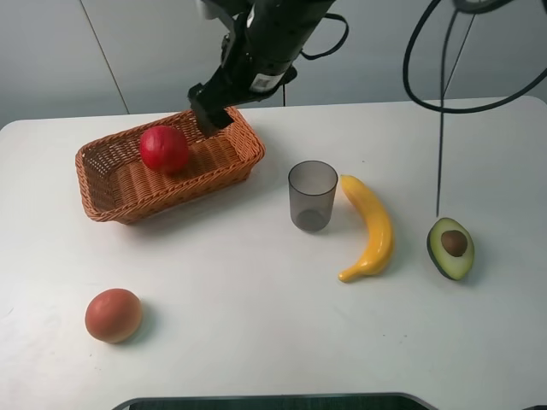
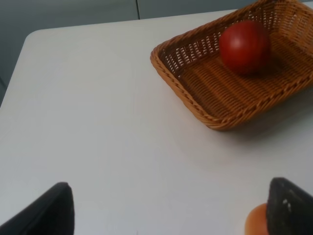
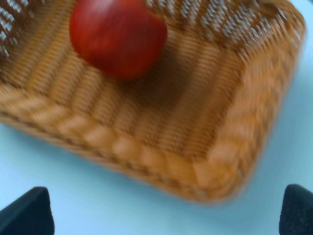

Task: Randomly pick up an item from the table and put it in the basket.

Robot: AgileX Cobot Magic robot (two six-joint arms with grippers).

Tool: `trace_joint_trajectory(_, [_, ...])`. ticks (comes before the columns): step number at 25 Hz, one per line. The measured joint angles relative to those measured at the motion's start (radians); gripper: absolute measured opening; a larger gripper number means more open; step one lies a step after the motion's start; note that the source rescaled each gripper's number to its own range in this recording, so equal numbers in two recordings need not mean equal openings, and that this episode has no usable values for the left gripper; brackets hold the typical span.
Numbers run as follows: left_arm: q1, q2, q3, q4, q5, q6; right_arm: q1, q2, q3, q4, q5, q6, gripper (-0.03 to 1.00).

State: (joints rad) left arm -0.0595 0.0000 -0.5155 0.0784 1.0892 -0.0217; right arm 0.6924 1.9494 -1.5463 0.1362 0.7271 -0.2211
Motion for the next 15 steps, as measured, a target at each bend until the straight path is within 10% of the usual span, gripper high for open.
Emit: trace_joint_trajectory(15, [0.0,0.001,0.0,0.0,0.0,0.0,-0.386,-0.491,0.363,0.031,0.165,0.109,1.0])
